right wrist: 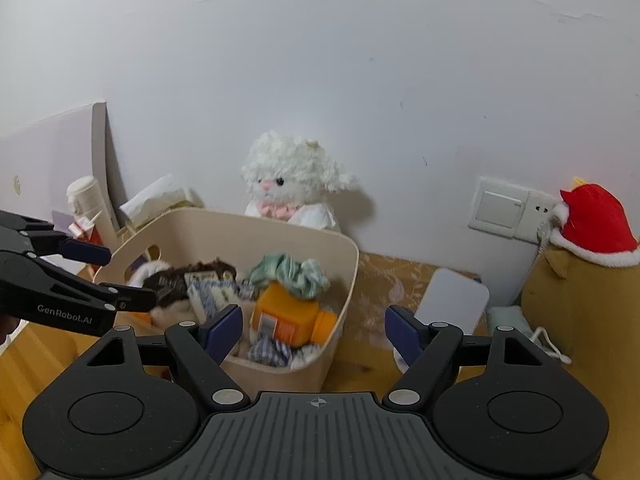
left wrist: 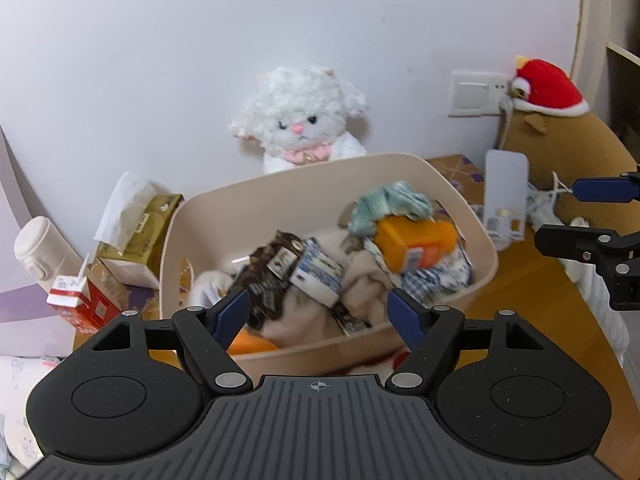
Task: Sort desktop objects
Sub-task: 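Move both grippers out of the basket toward the Hello Kitty plush, then grasp the Hello Kitty plush with the left gripper while the right grasps the brown hair clip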
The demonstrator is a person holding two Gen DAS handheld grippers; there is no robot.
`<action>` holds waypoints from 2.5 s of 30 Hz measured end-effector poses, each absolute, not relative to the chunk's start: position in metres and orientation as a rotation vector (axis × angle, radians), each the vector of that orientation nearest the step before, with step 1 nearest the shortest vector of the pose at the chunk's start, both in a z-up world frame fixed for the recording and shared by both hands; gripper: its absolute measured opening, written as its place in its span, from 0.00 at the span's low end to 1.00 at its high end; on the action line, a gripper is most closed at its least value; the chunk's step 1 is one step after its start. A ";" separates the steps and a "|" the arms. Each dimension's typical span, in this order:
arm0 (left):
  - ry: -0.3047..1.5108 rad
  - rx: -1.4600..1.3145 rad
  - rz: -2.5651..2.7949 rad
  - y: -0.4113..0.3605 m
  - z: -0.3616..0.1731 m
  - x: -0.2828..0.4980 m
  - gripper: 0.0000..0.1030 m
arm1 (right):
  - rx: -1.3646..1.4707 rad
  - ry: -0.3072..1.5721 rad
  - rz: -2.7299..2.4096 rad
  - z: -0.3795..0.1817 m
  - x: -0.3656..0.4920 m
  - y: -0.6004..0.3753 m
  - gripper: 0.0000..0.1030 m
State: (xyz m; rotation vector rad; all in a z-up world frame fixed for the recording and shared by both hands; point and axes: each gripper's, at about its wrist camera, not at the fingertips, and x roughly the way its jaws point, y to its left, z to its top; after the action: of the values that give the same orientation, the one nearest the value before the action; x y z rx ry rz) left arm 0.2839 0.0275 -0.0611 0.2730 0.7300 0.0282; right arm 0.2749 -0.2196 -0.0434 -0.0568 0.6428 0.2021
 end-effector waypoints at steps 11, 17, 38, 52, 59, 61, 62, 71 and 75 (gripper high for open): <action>0.803 0.280 -0.008 0.012 -0.094 0.251 0.75 | -0.071 0.687 0.183 -0.063 0.226 -0.226 0.78; 0.842 0.285 -0.020 0.002 -0.115 0.246 0.75 | -0.088 0.737 0.178 -0.085 0.206 -0.231 0.78; 0.915 0.206 0.043 -0.003 -0.172 0.284 0.76 | -0.068 0.880 0.192 -0.170 0.227 -0.230 0.88; 0.910 0.159 0.125 0.007 -0.188 0.309 0.77 | -0.119 0.874 0.312 -0.190 0.252 -0.200 0.88; 0.933 0.129 0.185 0.042 -0.188 0.311 0.77 | -0.121 0.877 0.334 -0.194 0.261 -0.184 0.88; 0.943 0.129 0.202 0.056 -0.189 0.311 0.77 | -0.115 0.881 0.335 -0.195 0.264 -0.181 0.88; 0.950 0.126 0.211 0.062 -0.190 0.312 0.77 | -0.112 0.882 0.336 -0.196 0.265 -0.178 0.88; 0.965 0.140 0.229 0.097 -0.192 0.316 0.77 | -0.081 0.875 0.326 -0.197 0.281 -0.151 0.97; 0.959 0.162 0.241 0.103 -0.193 0.319 0.78 | -0.029 0.885 0.284 -0.200 0.291 -0.142 0.97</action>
State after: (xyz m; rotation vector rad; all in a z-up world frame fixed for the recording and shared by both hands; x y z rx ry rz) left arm 0.3194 0.1026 -0.1934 0.1622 0.9591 0.2408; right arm 0.2911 -0.1420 -0.1996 -0.0291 0.8852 0.2844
